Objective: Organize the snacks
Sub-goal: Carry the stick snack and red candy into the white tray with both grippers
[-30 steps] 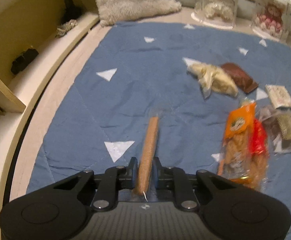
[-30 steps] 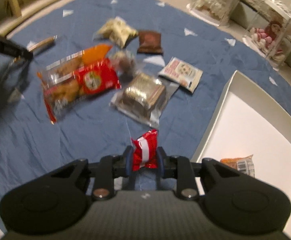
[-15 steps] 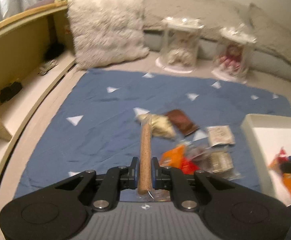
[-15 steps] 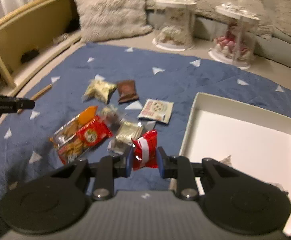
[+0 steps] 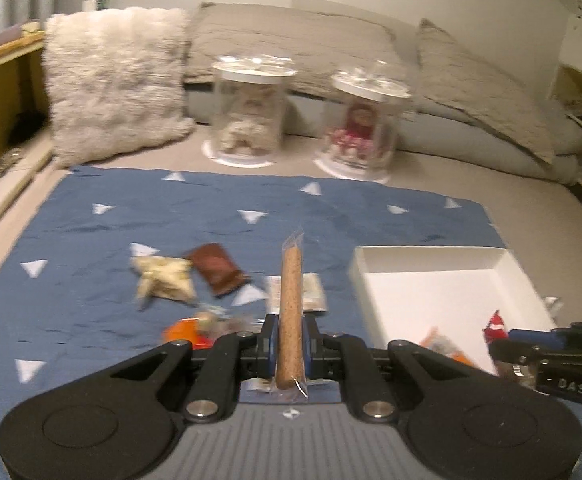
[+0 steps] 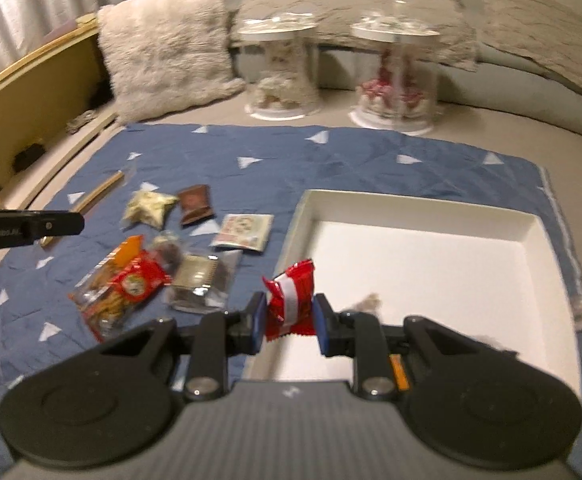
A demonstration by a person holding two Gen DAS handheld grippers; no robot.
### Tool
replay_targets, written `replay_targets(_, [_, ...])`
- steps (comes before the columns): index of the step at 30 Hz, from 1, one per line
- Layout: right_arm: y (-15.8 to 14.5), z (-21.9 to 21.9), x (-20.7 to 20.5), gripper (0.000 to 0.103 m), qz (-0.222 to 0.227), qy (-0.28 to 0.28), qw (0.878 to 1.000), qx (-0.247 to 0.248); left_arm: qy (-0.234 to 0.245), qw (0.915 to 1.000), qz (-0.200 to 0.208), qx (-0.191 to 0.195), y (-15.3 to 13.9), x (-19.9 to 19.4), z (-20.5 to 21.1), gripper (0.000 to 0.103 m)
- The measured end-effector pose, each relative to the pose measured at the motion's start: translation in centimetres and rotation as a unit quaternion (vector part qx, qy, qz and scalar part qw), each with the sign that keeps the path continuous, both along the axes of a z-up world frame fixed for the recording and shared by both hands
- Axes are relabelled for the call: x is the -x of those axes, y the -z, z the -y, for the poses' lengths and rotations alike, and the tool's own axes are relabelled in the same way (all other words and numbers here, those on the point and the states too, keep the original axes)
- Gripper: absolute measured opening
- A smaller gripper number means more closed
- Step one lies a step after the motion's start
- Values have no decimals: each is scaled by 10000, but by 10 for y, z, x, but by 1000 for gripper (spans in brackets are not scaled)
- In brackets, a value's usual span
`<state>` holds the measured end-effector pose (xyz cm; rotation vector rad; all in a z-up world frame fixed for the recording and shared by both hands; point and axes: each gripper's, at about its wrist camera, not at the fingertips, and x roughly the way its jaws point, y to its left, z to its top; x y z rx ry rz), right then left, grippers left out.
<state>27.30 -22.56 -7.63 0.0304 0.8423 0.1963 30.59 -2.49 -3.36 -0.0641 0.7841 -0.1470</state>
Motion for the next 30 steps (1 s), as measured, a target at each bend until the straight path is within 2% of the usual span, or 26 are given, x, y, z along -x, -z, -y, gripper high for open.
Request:
replay_targets(6, [2,41,12,29,10,524,9986,19,320,9991,-130,229,9,-3,46,14])
replay_targets(12, [5,81,22,29,-5,965,9953,5,384,9972,-396,498,24,-5,79,14])
replay_targets(24, [19,159,37,29,-124,1845,9827,54,68,9921,-993,770,56,-22,122,14])
replay_targets(27, [26,168,34,29,-210,1969,9801,115,-113,9894,-1115,922,66,-26,129,14])
replay_targets(30, [33,175,34,29,-296,2044,9783,190,-437,9834,-1248,1239,75,-30,128,14])
